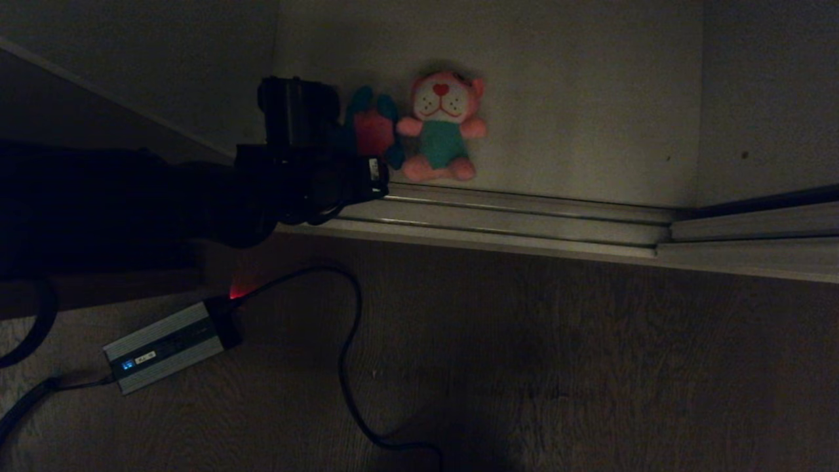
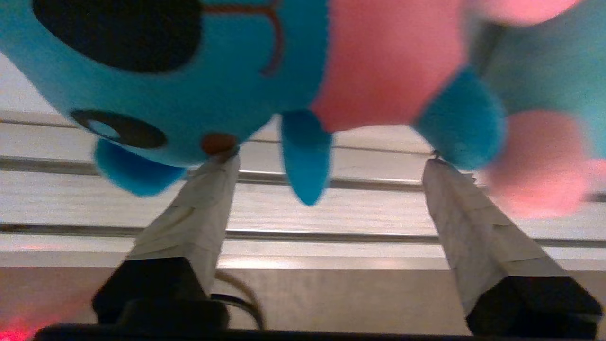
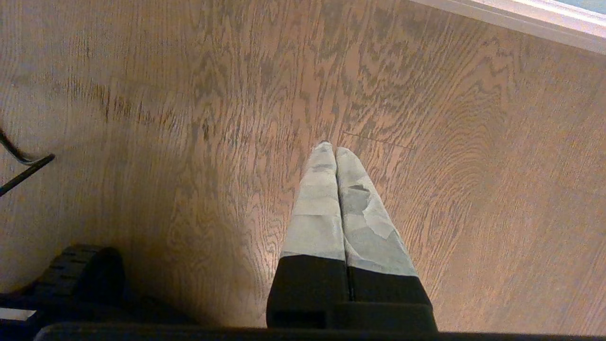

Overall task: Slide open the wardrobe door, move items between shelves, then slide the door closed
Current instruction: Place the blue doll on the higher shelf

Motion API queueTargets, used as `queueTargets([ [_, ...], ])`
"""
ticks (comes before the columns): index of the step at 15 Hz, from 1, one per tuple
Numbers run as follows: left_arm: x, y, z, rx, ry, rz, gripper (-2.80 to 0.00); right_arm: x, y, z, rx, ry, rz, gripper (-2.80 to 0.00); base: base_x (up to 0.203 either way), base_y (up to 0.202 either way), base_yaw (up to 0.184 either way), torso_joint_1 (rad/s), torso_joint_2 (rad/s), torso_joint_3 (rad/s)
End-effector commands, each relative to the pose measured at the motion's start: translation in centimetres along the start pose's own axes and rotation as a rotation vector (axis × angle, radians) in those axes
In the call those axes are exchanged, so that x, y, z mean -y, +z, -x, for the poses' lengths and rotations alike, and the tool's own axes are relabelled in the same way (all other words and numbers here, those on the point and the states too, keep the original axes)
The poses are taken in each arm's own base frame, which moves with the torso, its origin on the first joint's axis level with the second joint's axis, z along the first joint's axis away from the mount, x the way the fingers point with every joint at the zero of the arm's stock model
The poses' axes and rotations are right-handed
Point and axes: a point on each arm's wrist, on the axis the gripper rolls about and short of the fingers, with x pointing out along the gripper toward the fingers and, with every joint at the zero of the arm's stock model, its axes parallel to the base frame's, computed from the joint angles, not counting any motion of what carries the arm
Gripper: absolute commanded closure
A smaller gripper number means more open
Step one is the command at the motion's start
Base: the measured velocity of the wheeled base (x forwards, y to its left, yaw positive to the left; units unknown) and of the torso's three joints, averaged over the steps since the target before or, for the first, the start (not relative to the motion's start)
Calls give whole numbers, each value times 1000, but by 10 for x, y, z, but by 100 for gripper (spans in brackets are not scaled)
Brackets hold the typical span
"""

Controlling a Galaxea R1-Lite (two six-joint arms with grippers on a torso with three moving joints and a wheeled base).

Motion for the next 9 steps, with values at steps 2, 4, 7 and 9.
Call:
queueTargets([
  [2, -11, -15, -18, -24, 37, 1, -280, 0, 0, 0, 1, 0, 1, 0, 0, 0, 0, 0, 0, 0],
  [4, -10, -19, -29, -22, 38, 12, -280, 0, 0, 0, 0, 0, 1, 0, 0, 0, 0, 0, 0, 0],
  [7, -8, -20, -35, -15, 36, 24, -280, 0, 0, 0, 1, 0, 1, 0, 0, 0, 0, 0, 0, 0],
  [9, -7, -15, -37, 16, 31, 50, -280, 0, 0, 0, 1, 0, 1, 0, 0, 0, 0, 0, 0, 0],
])
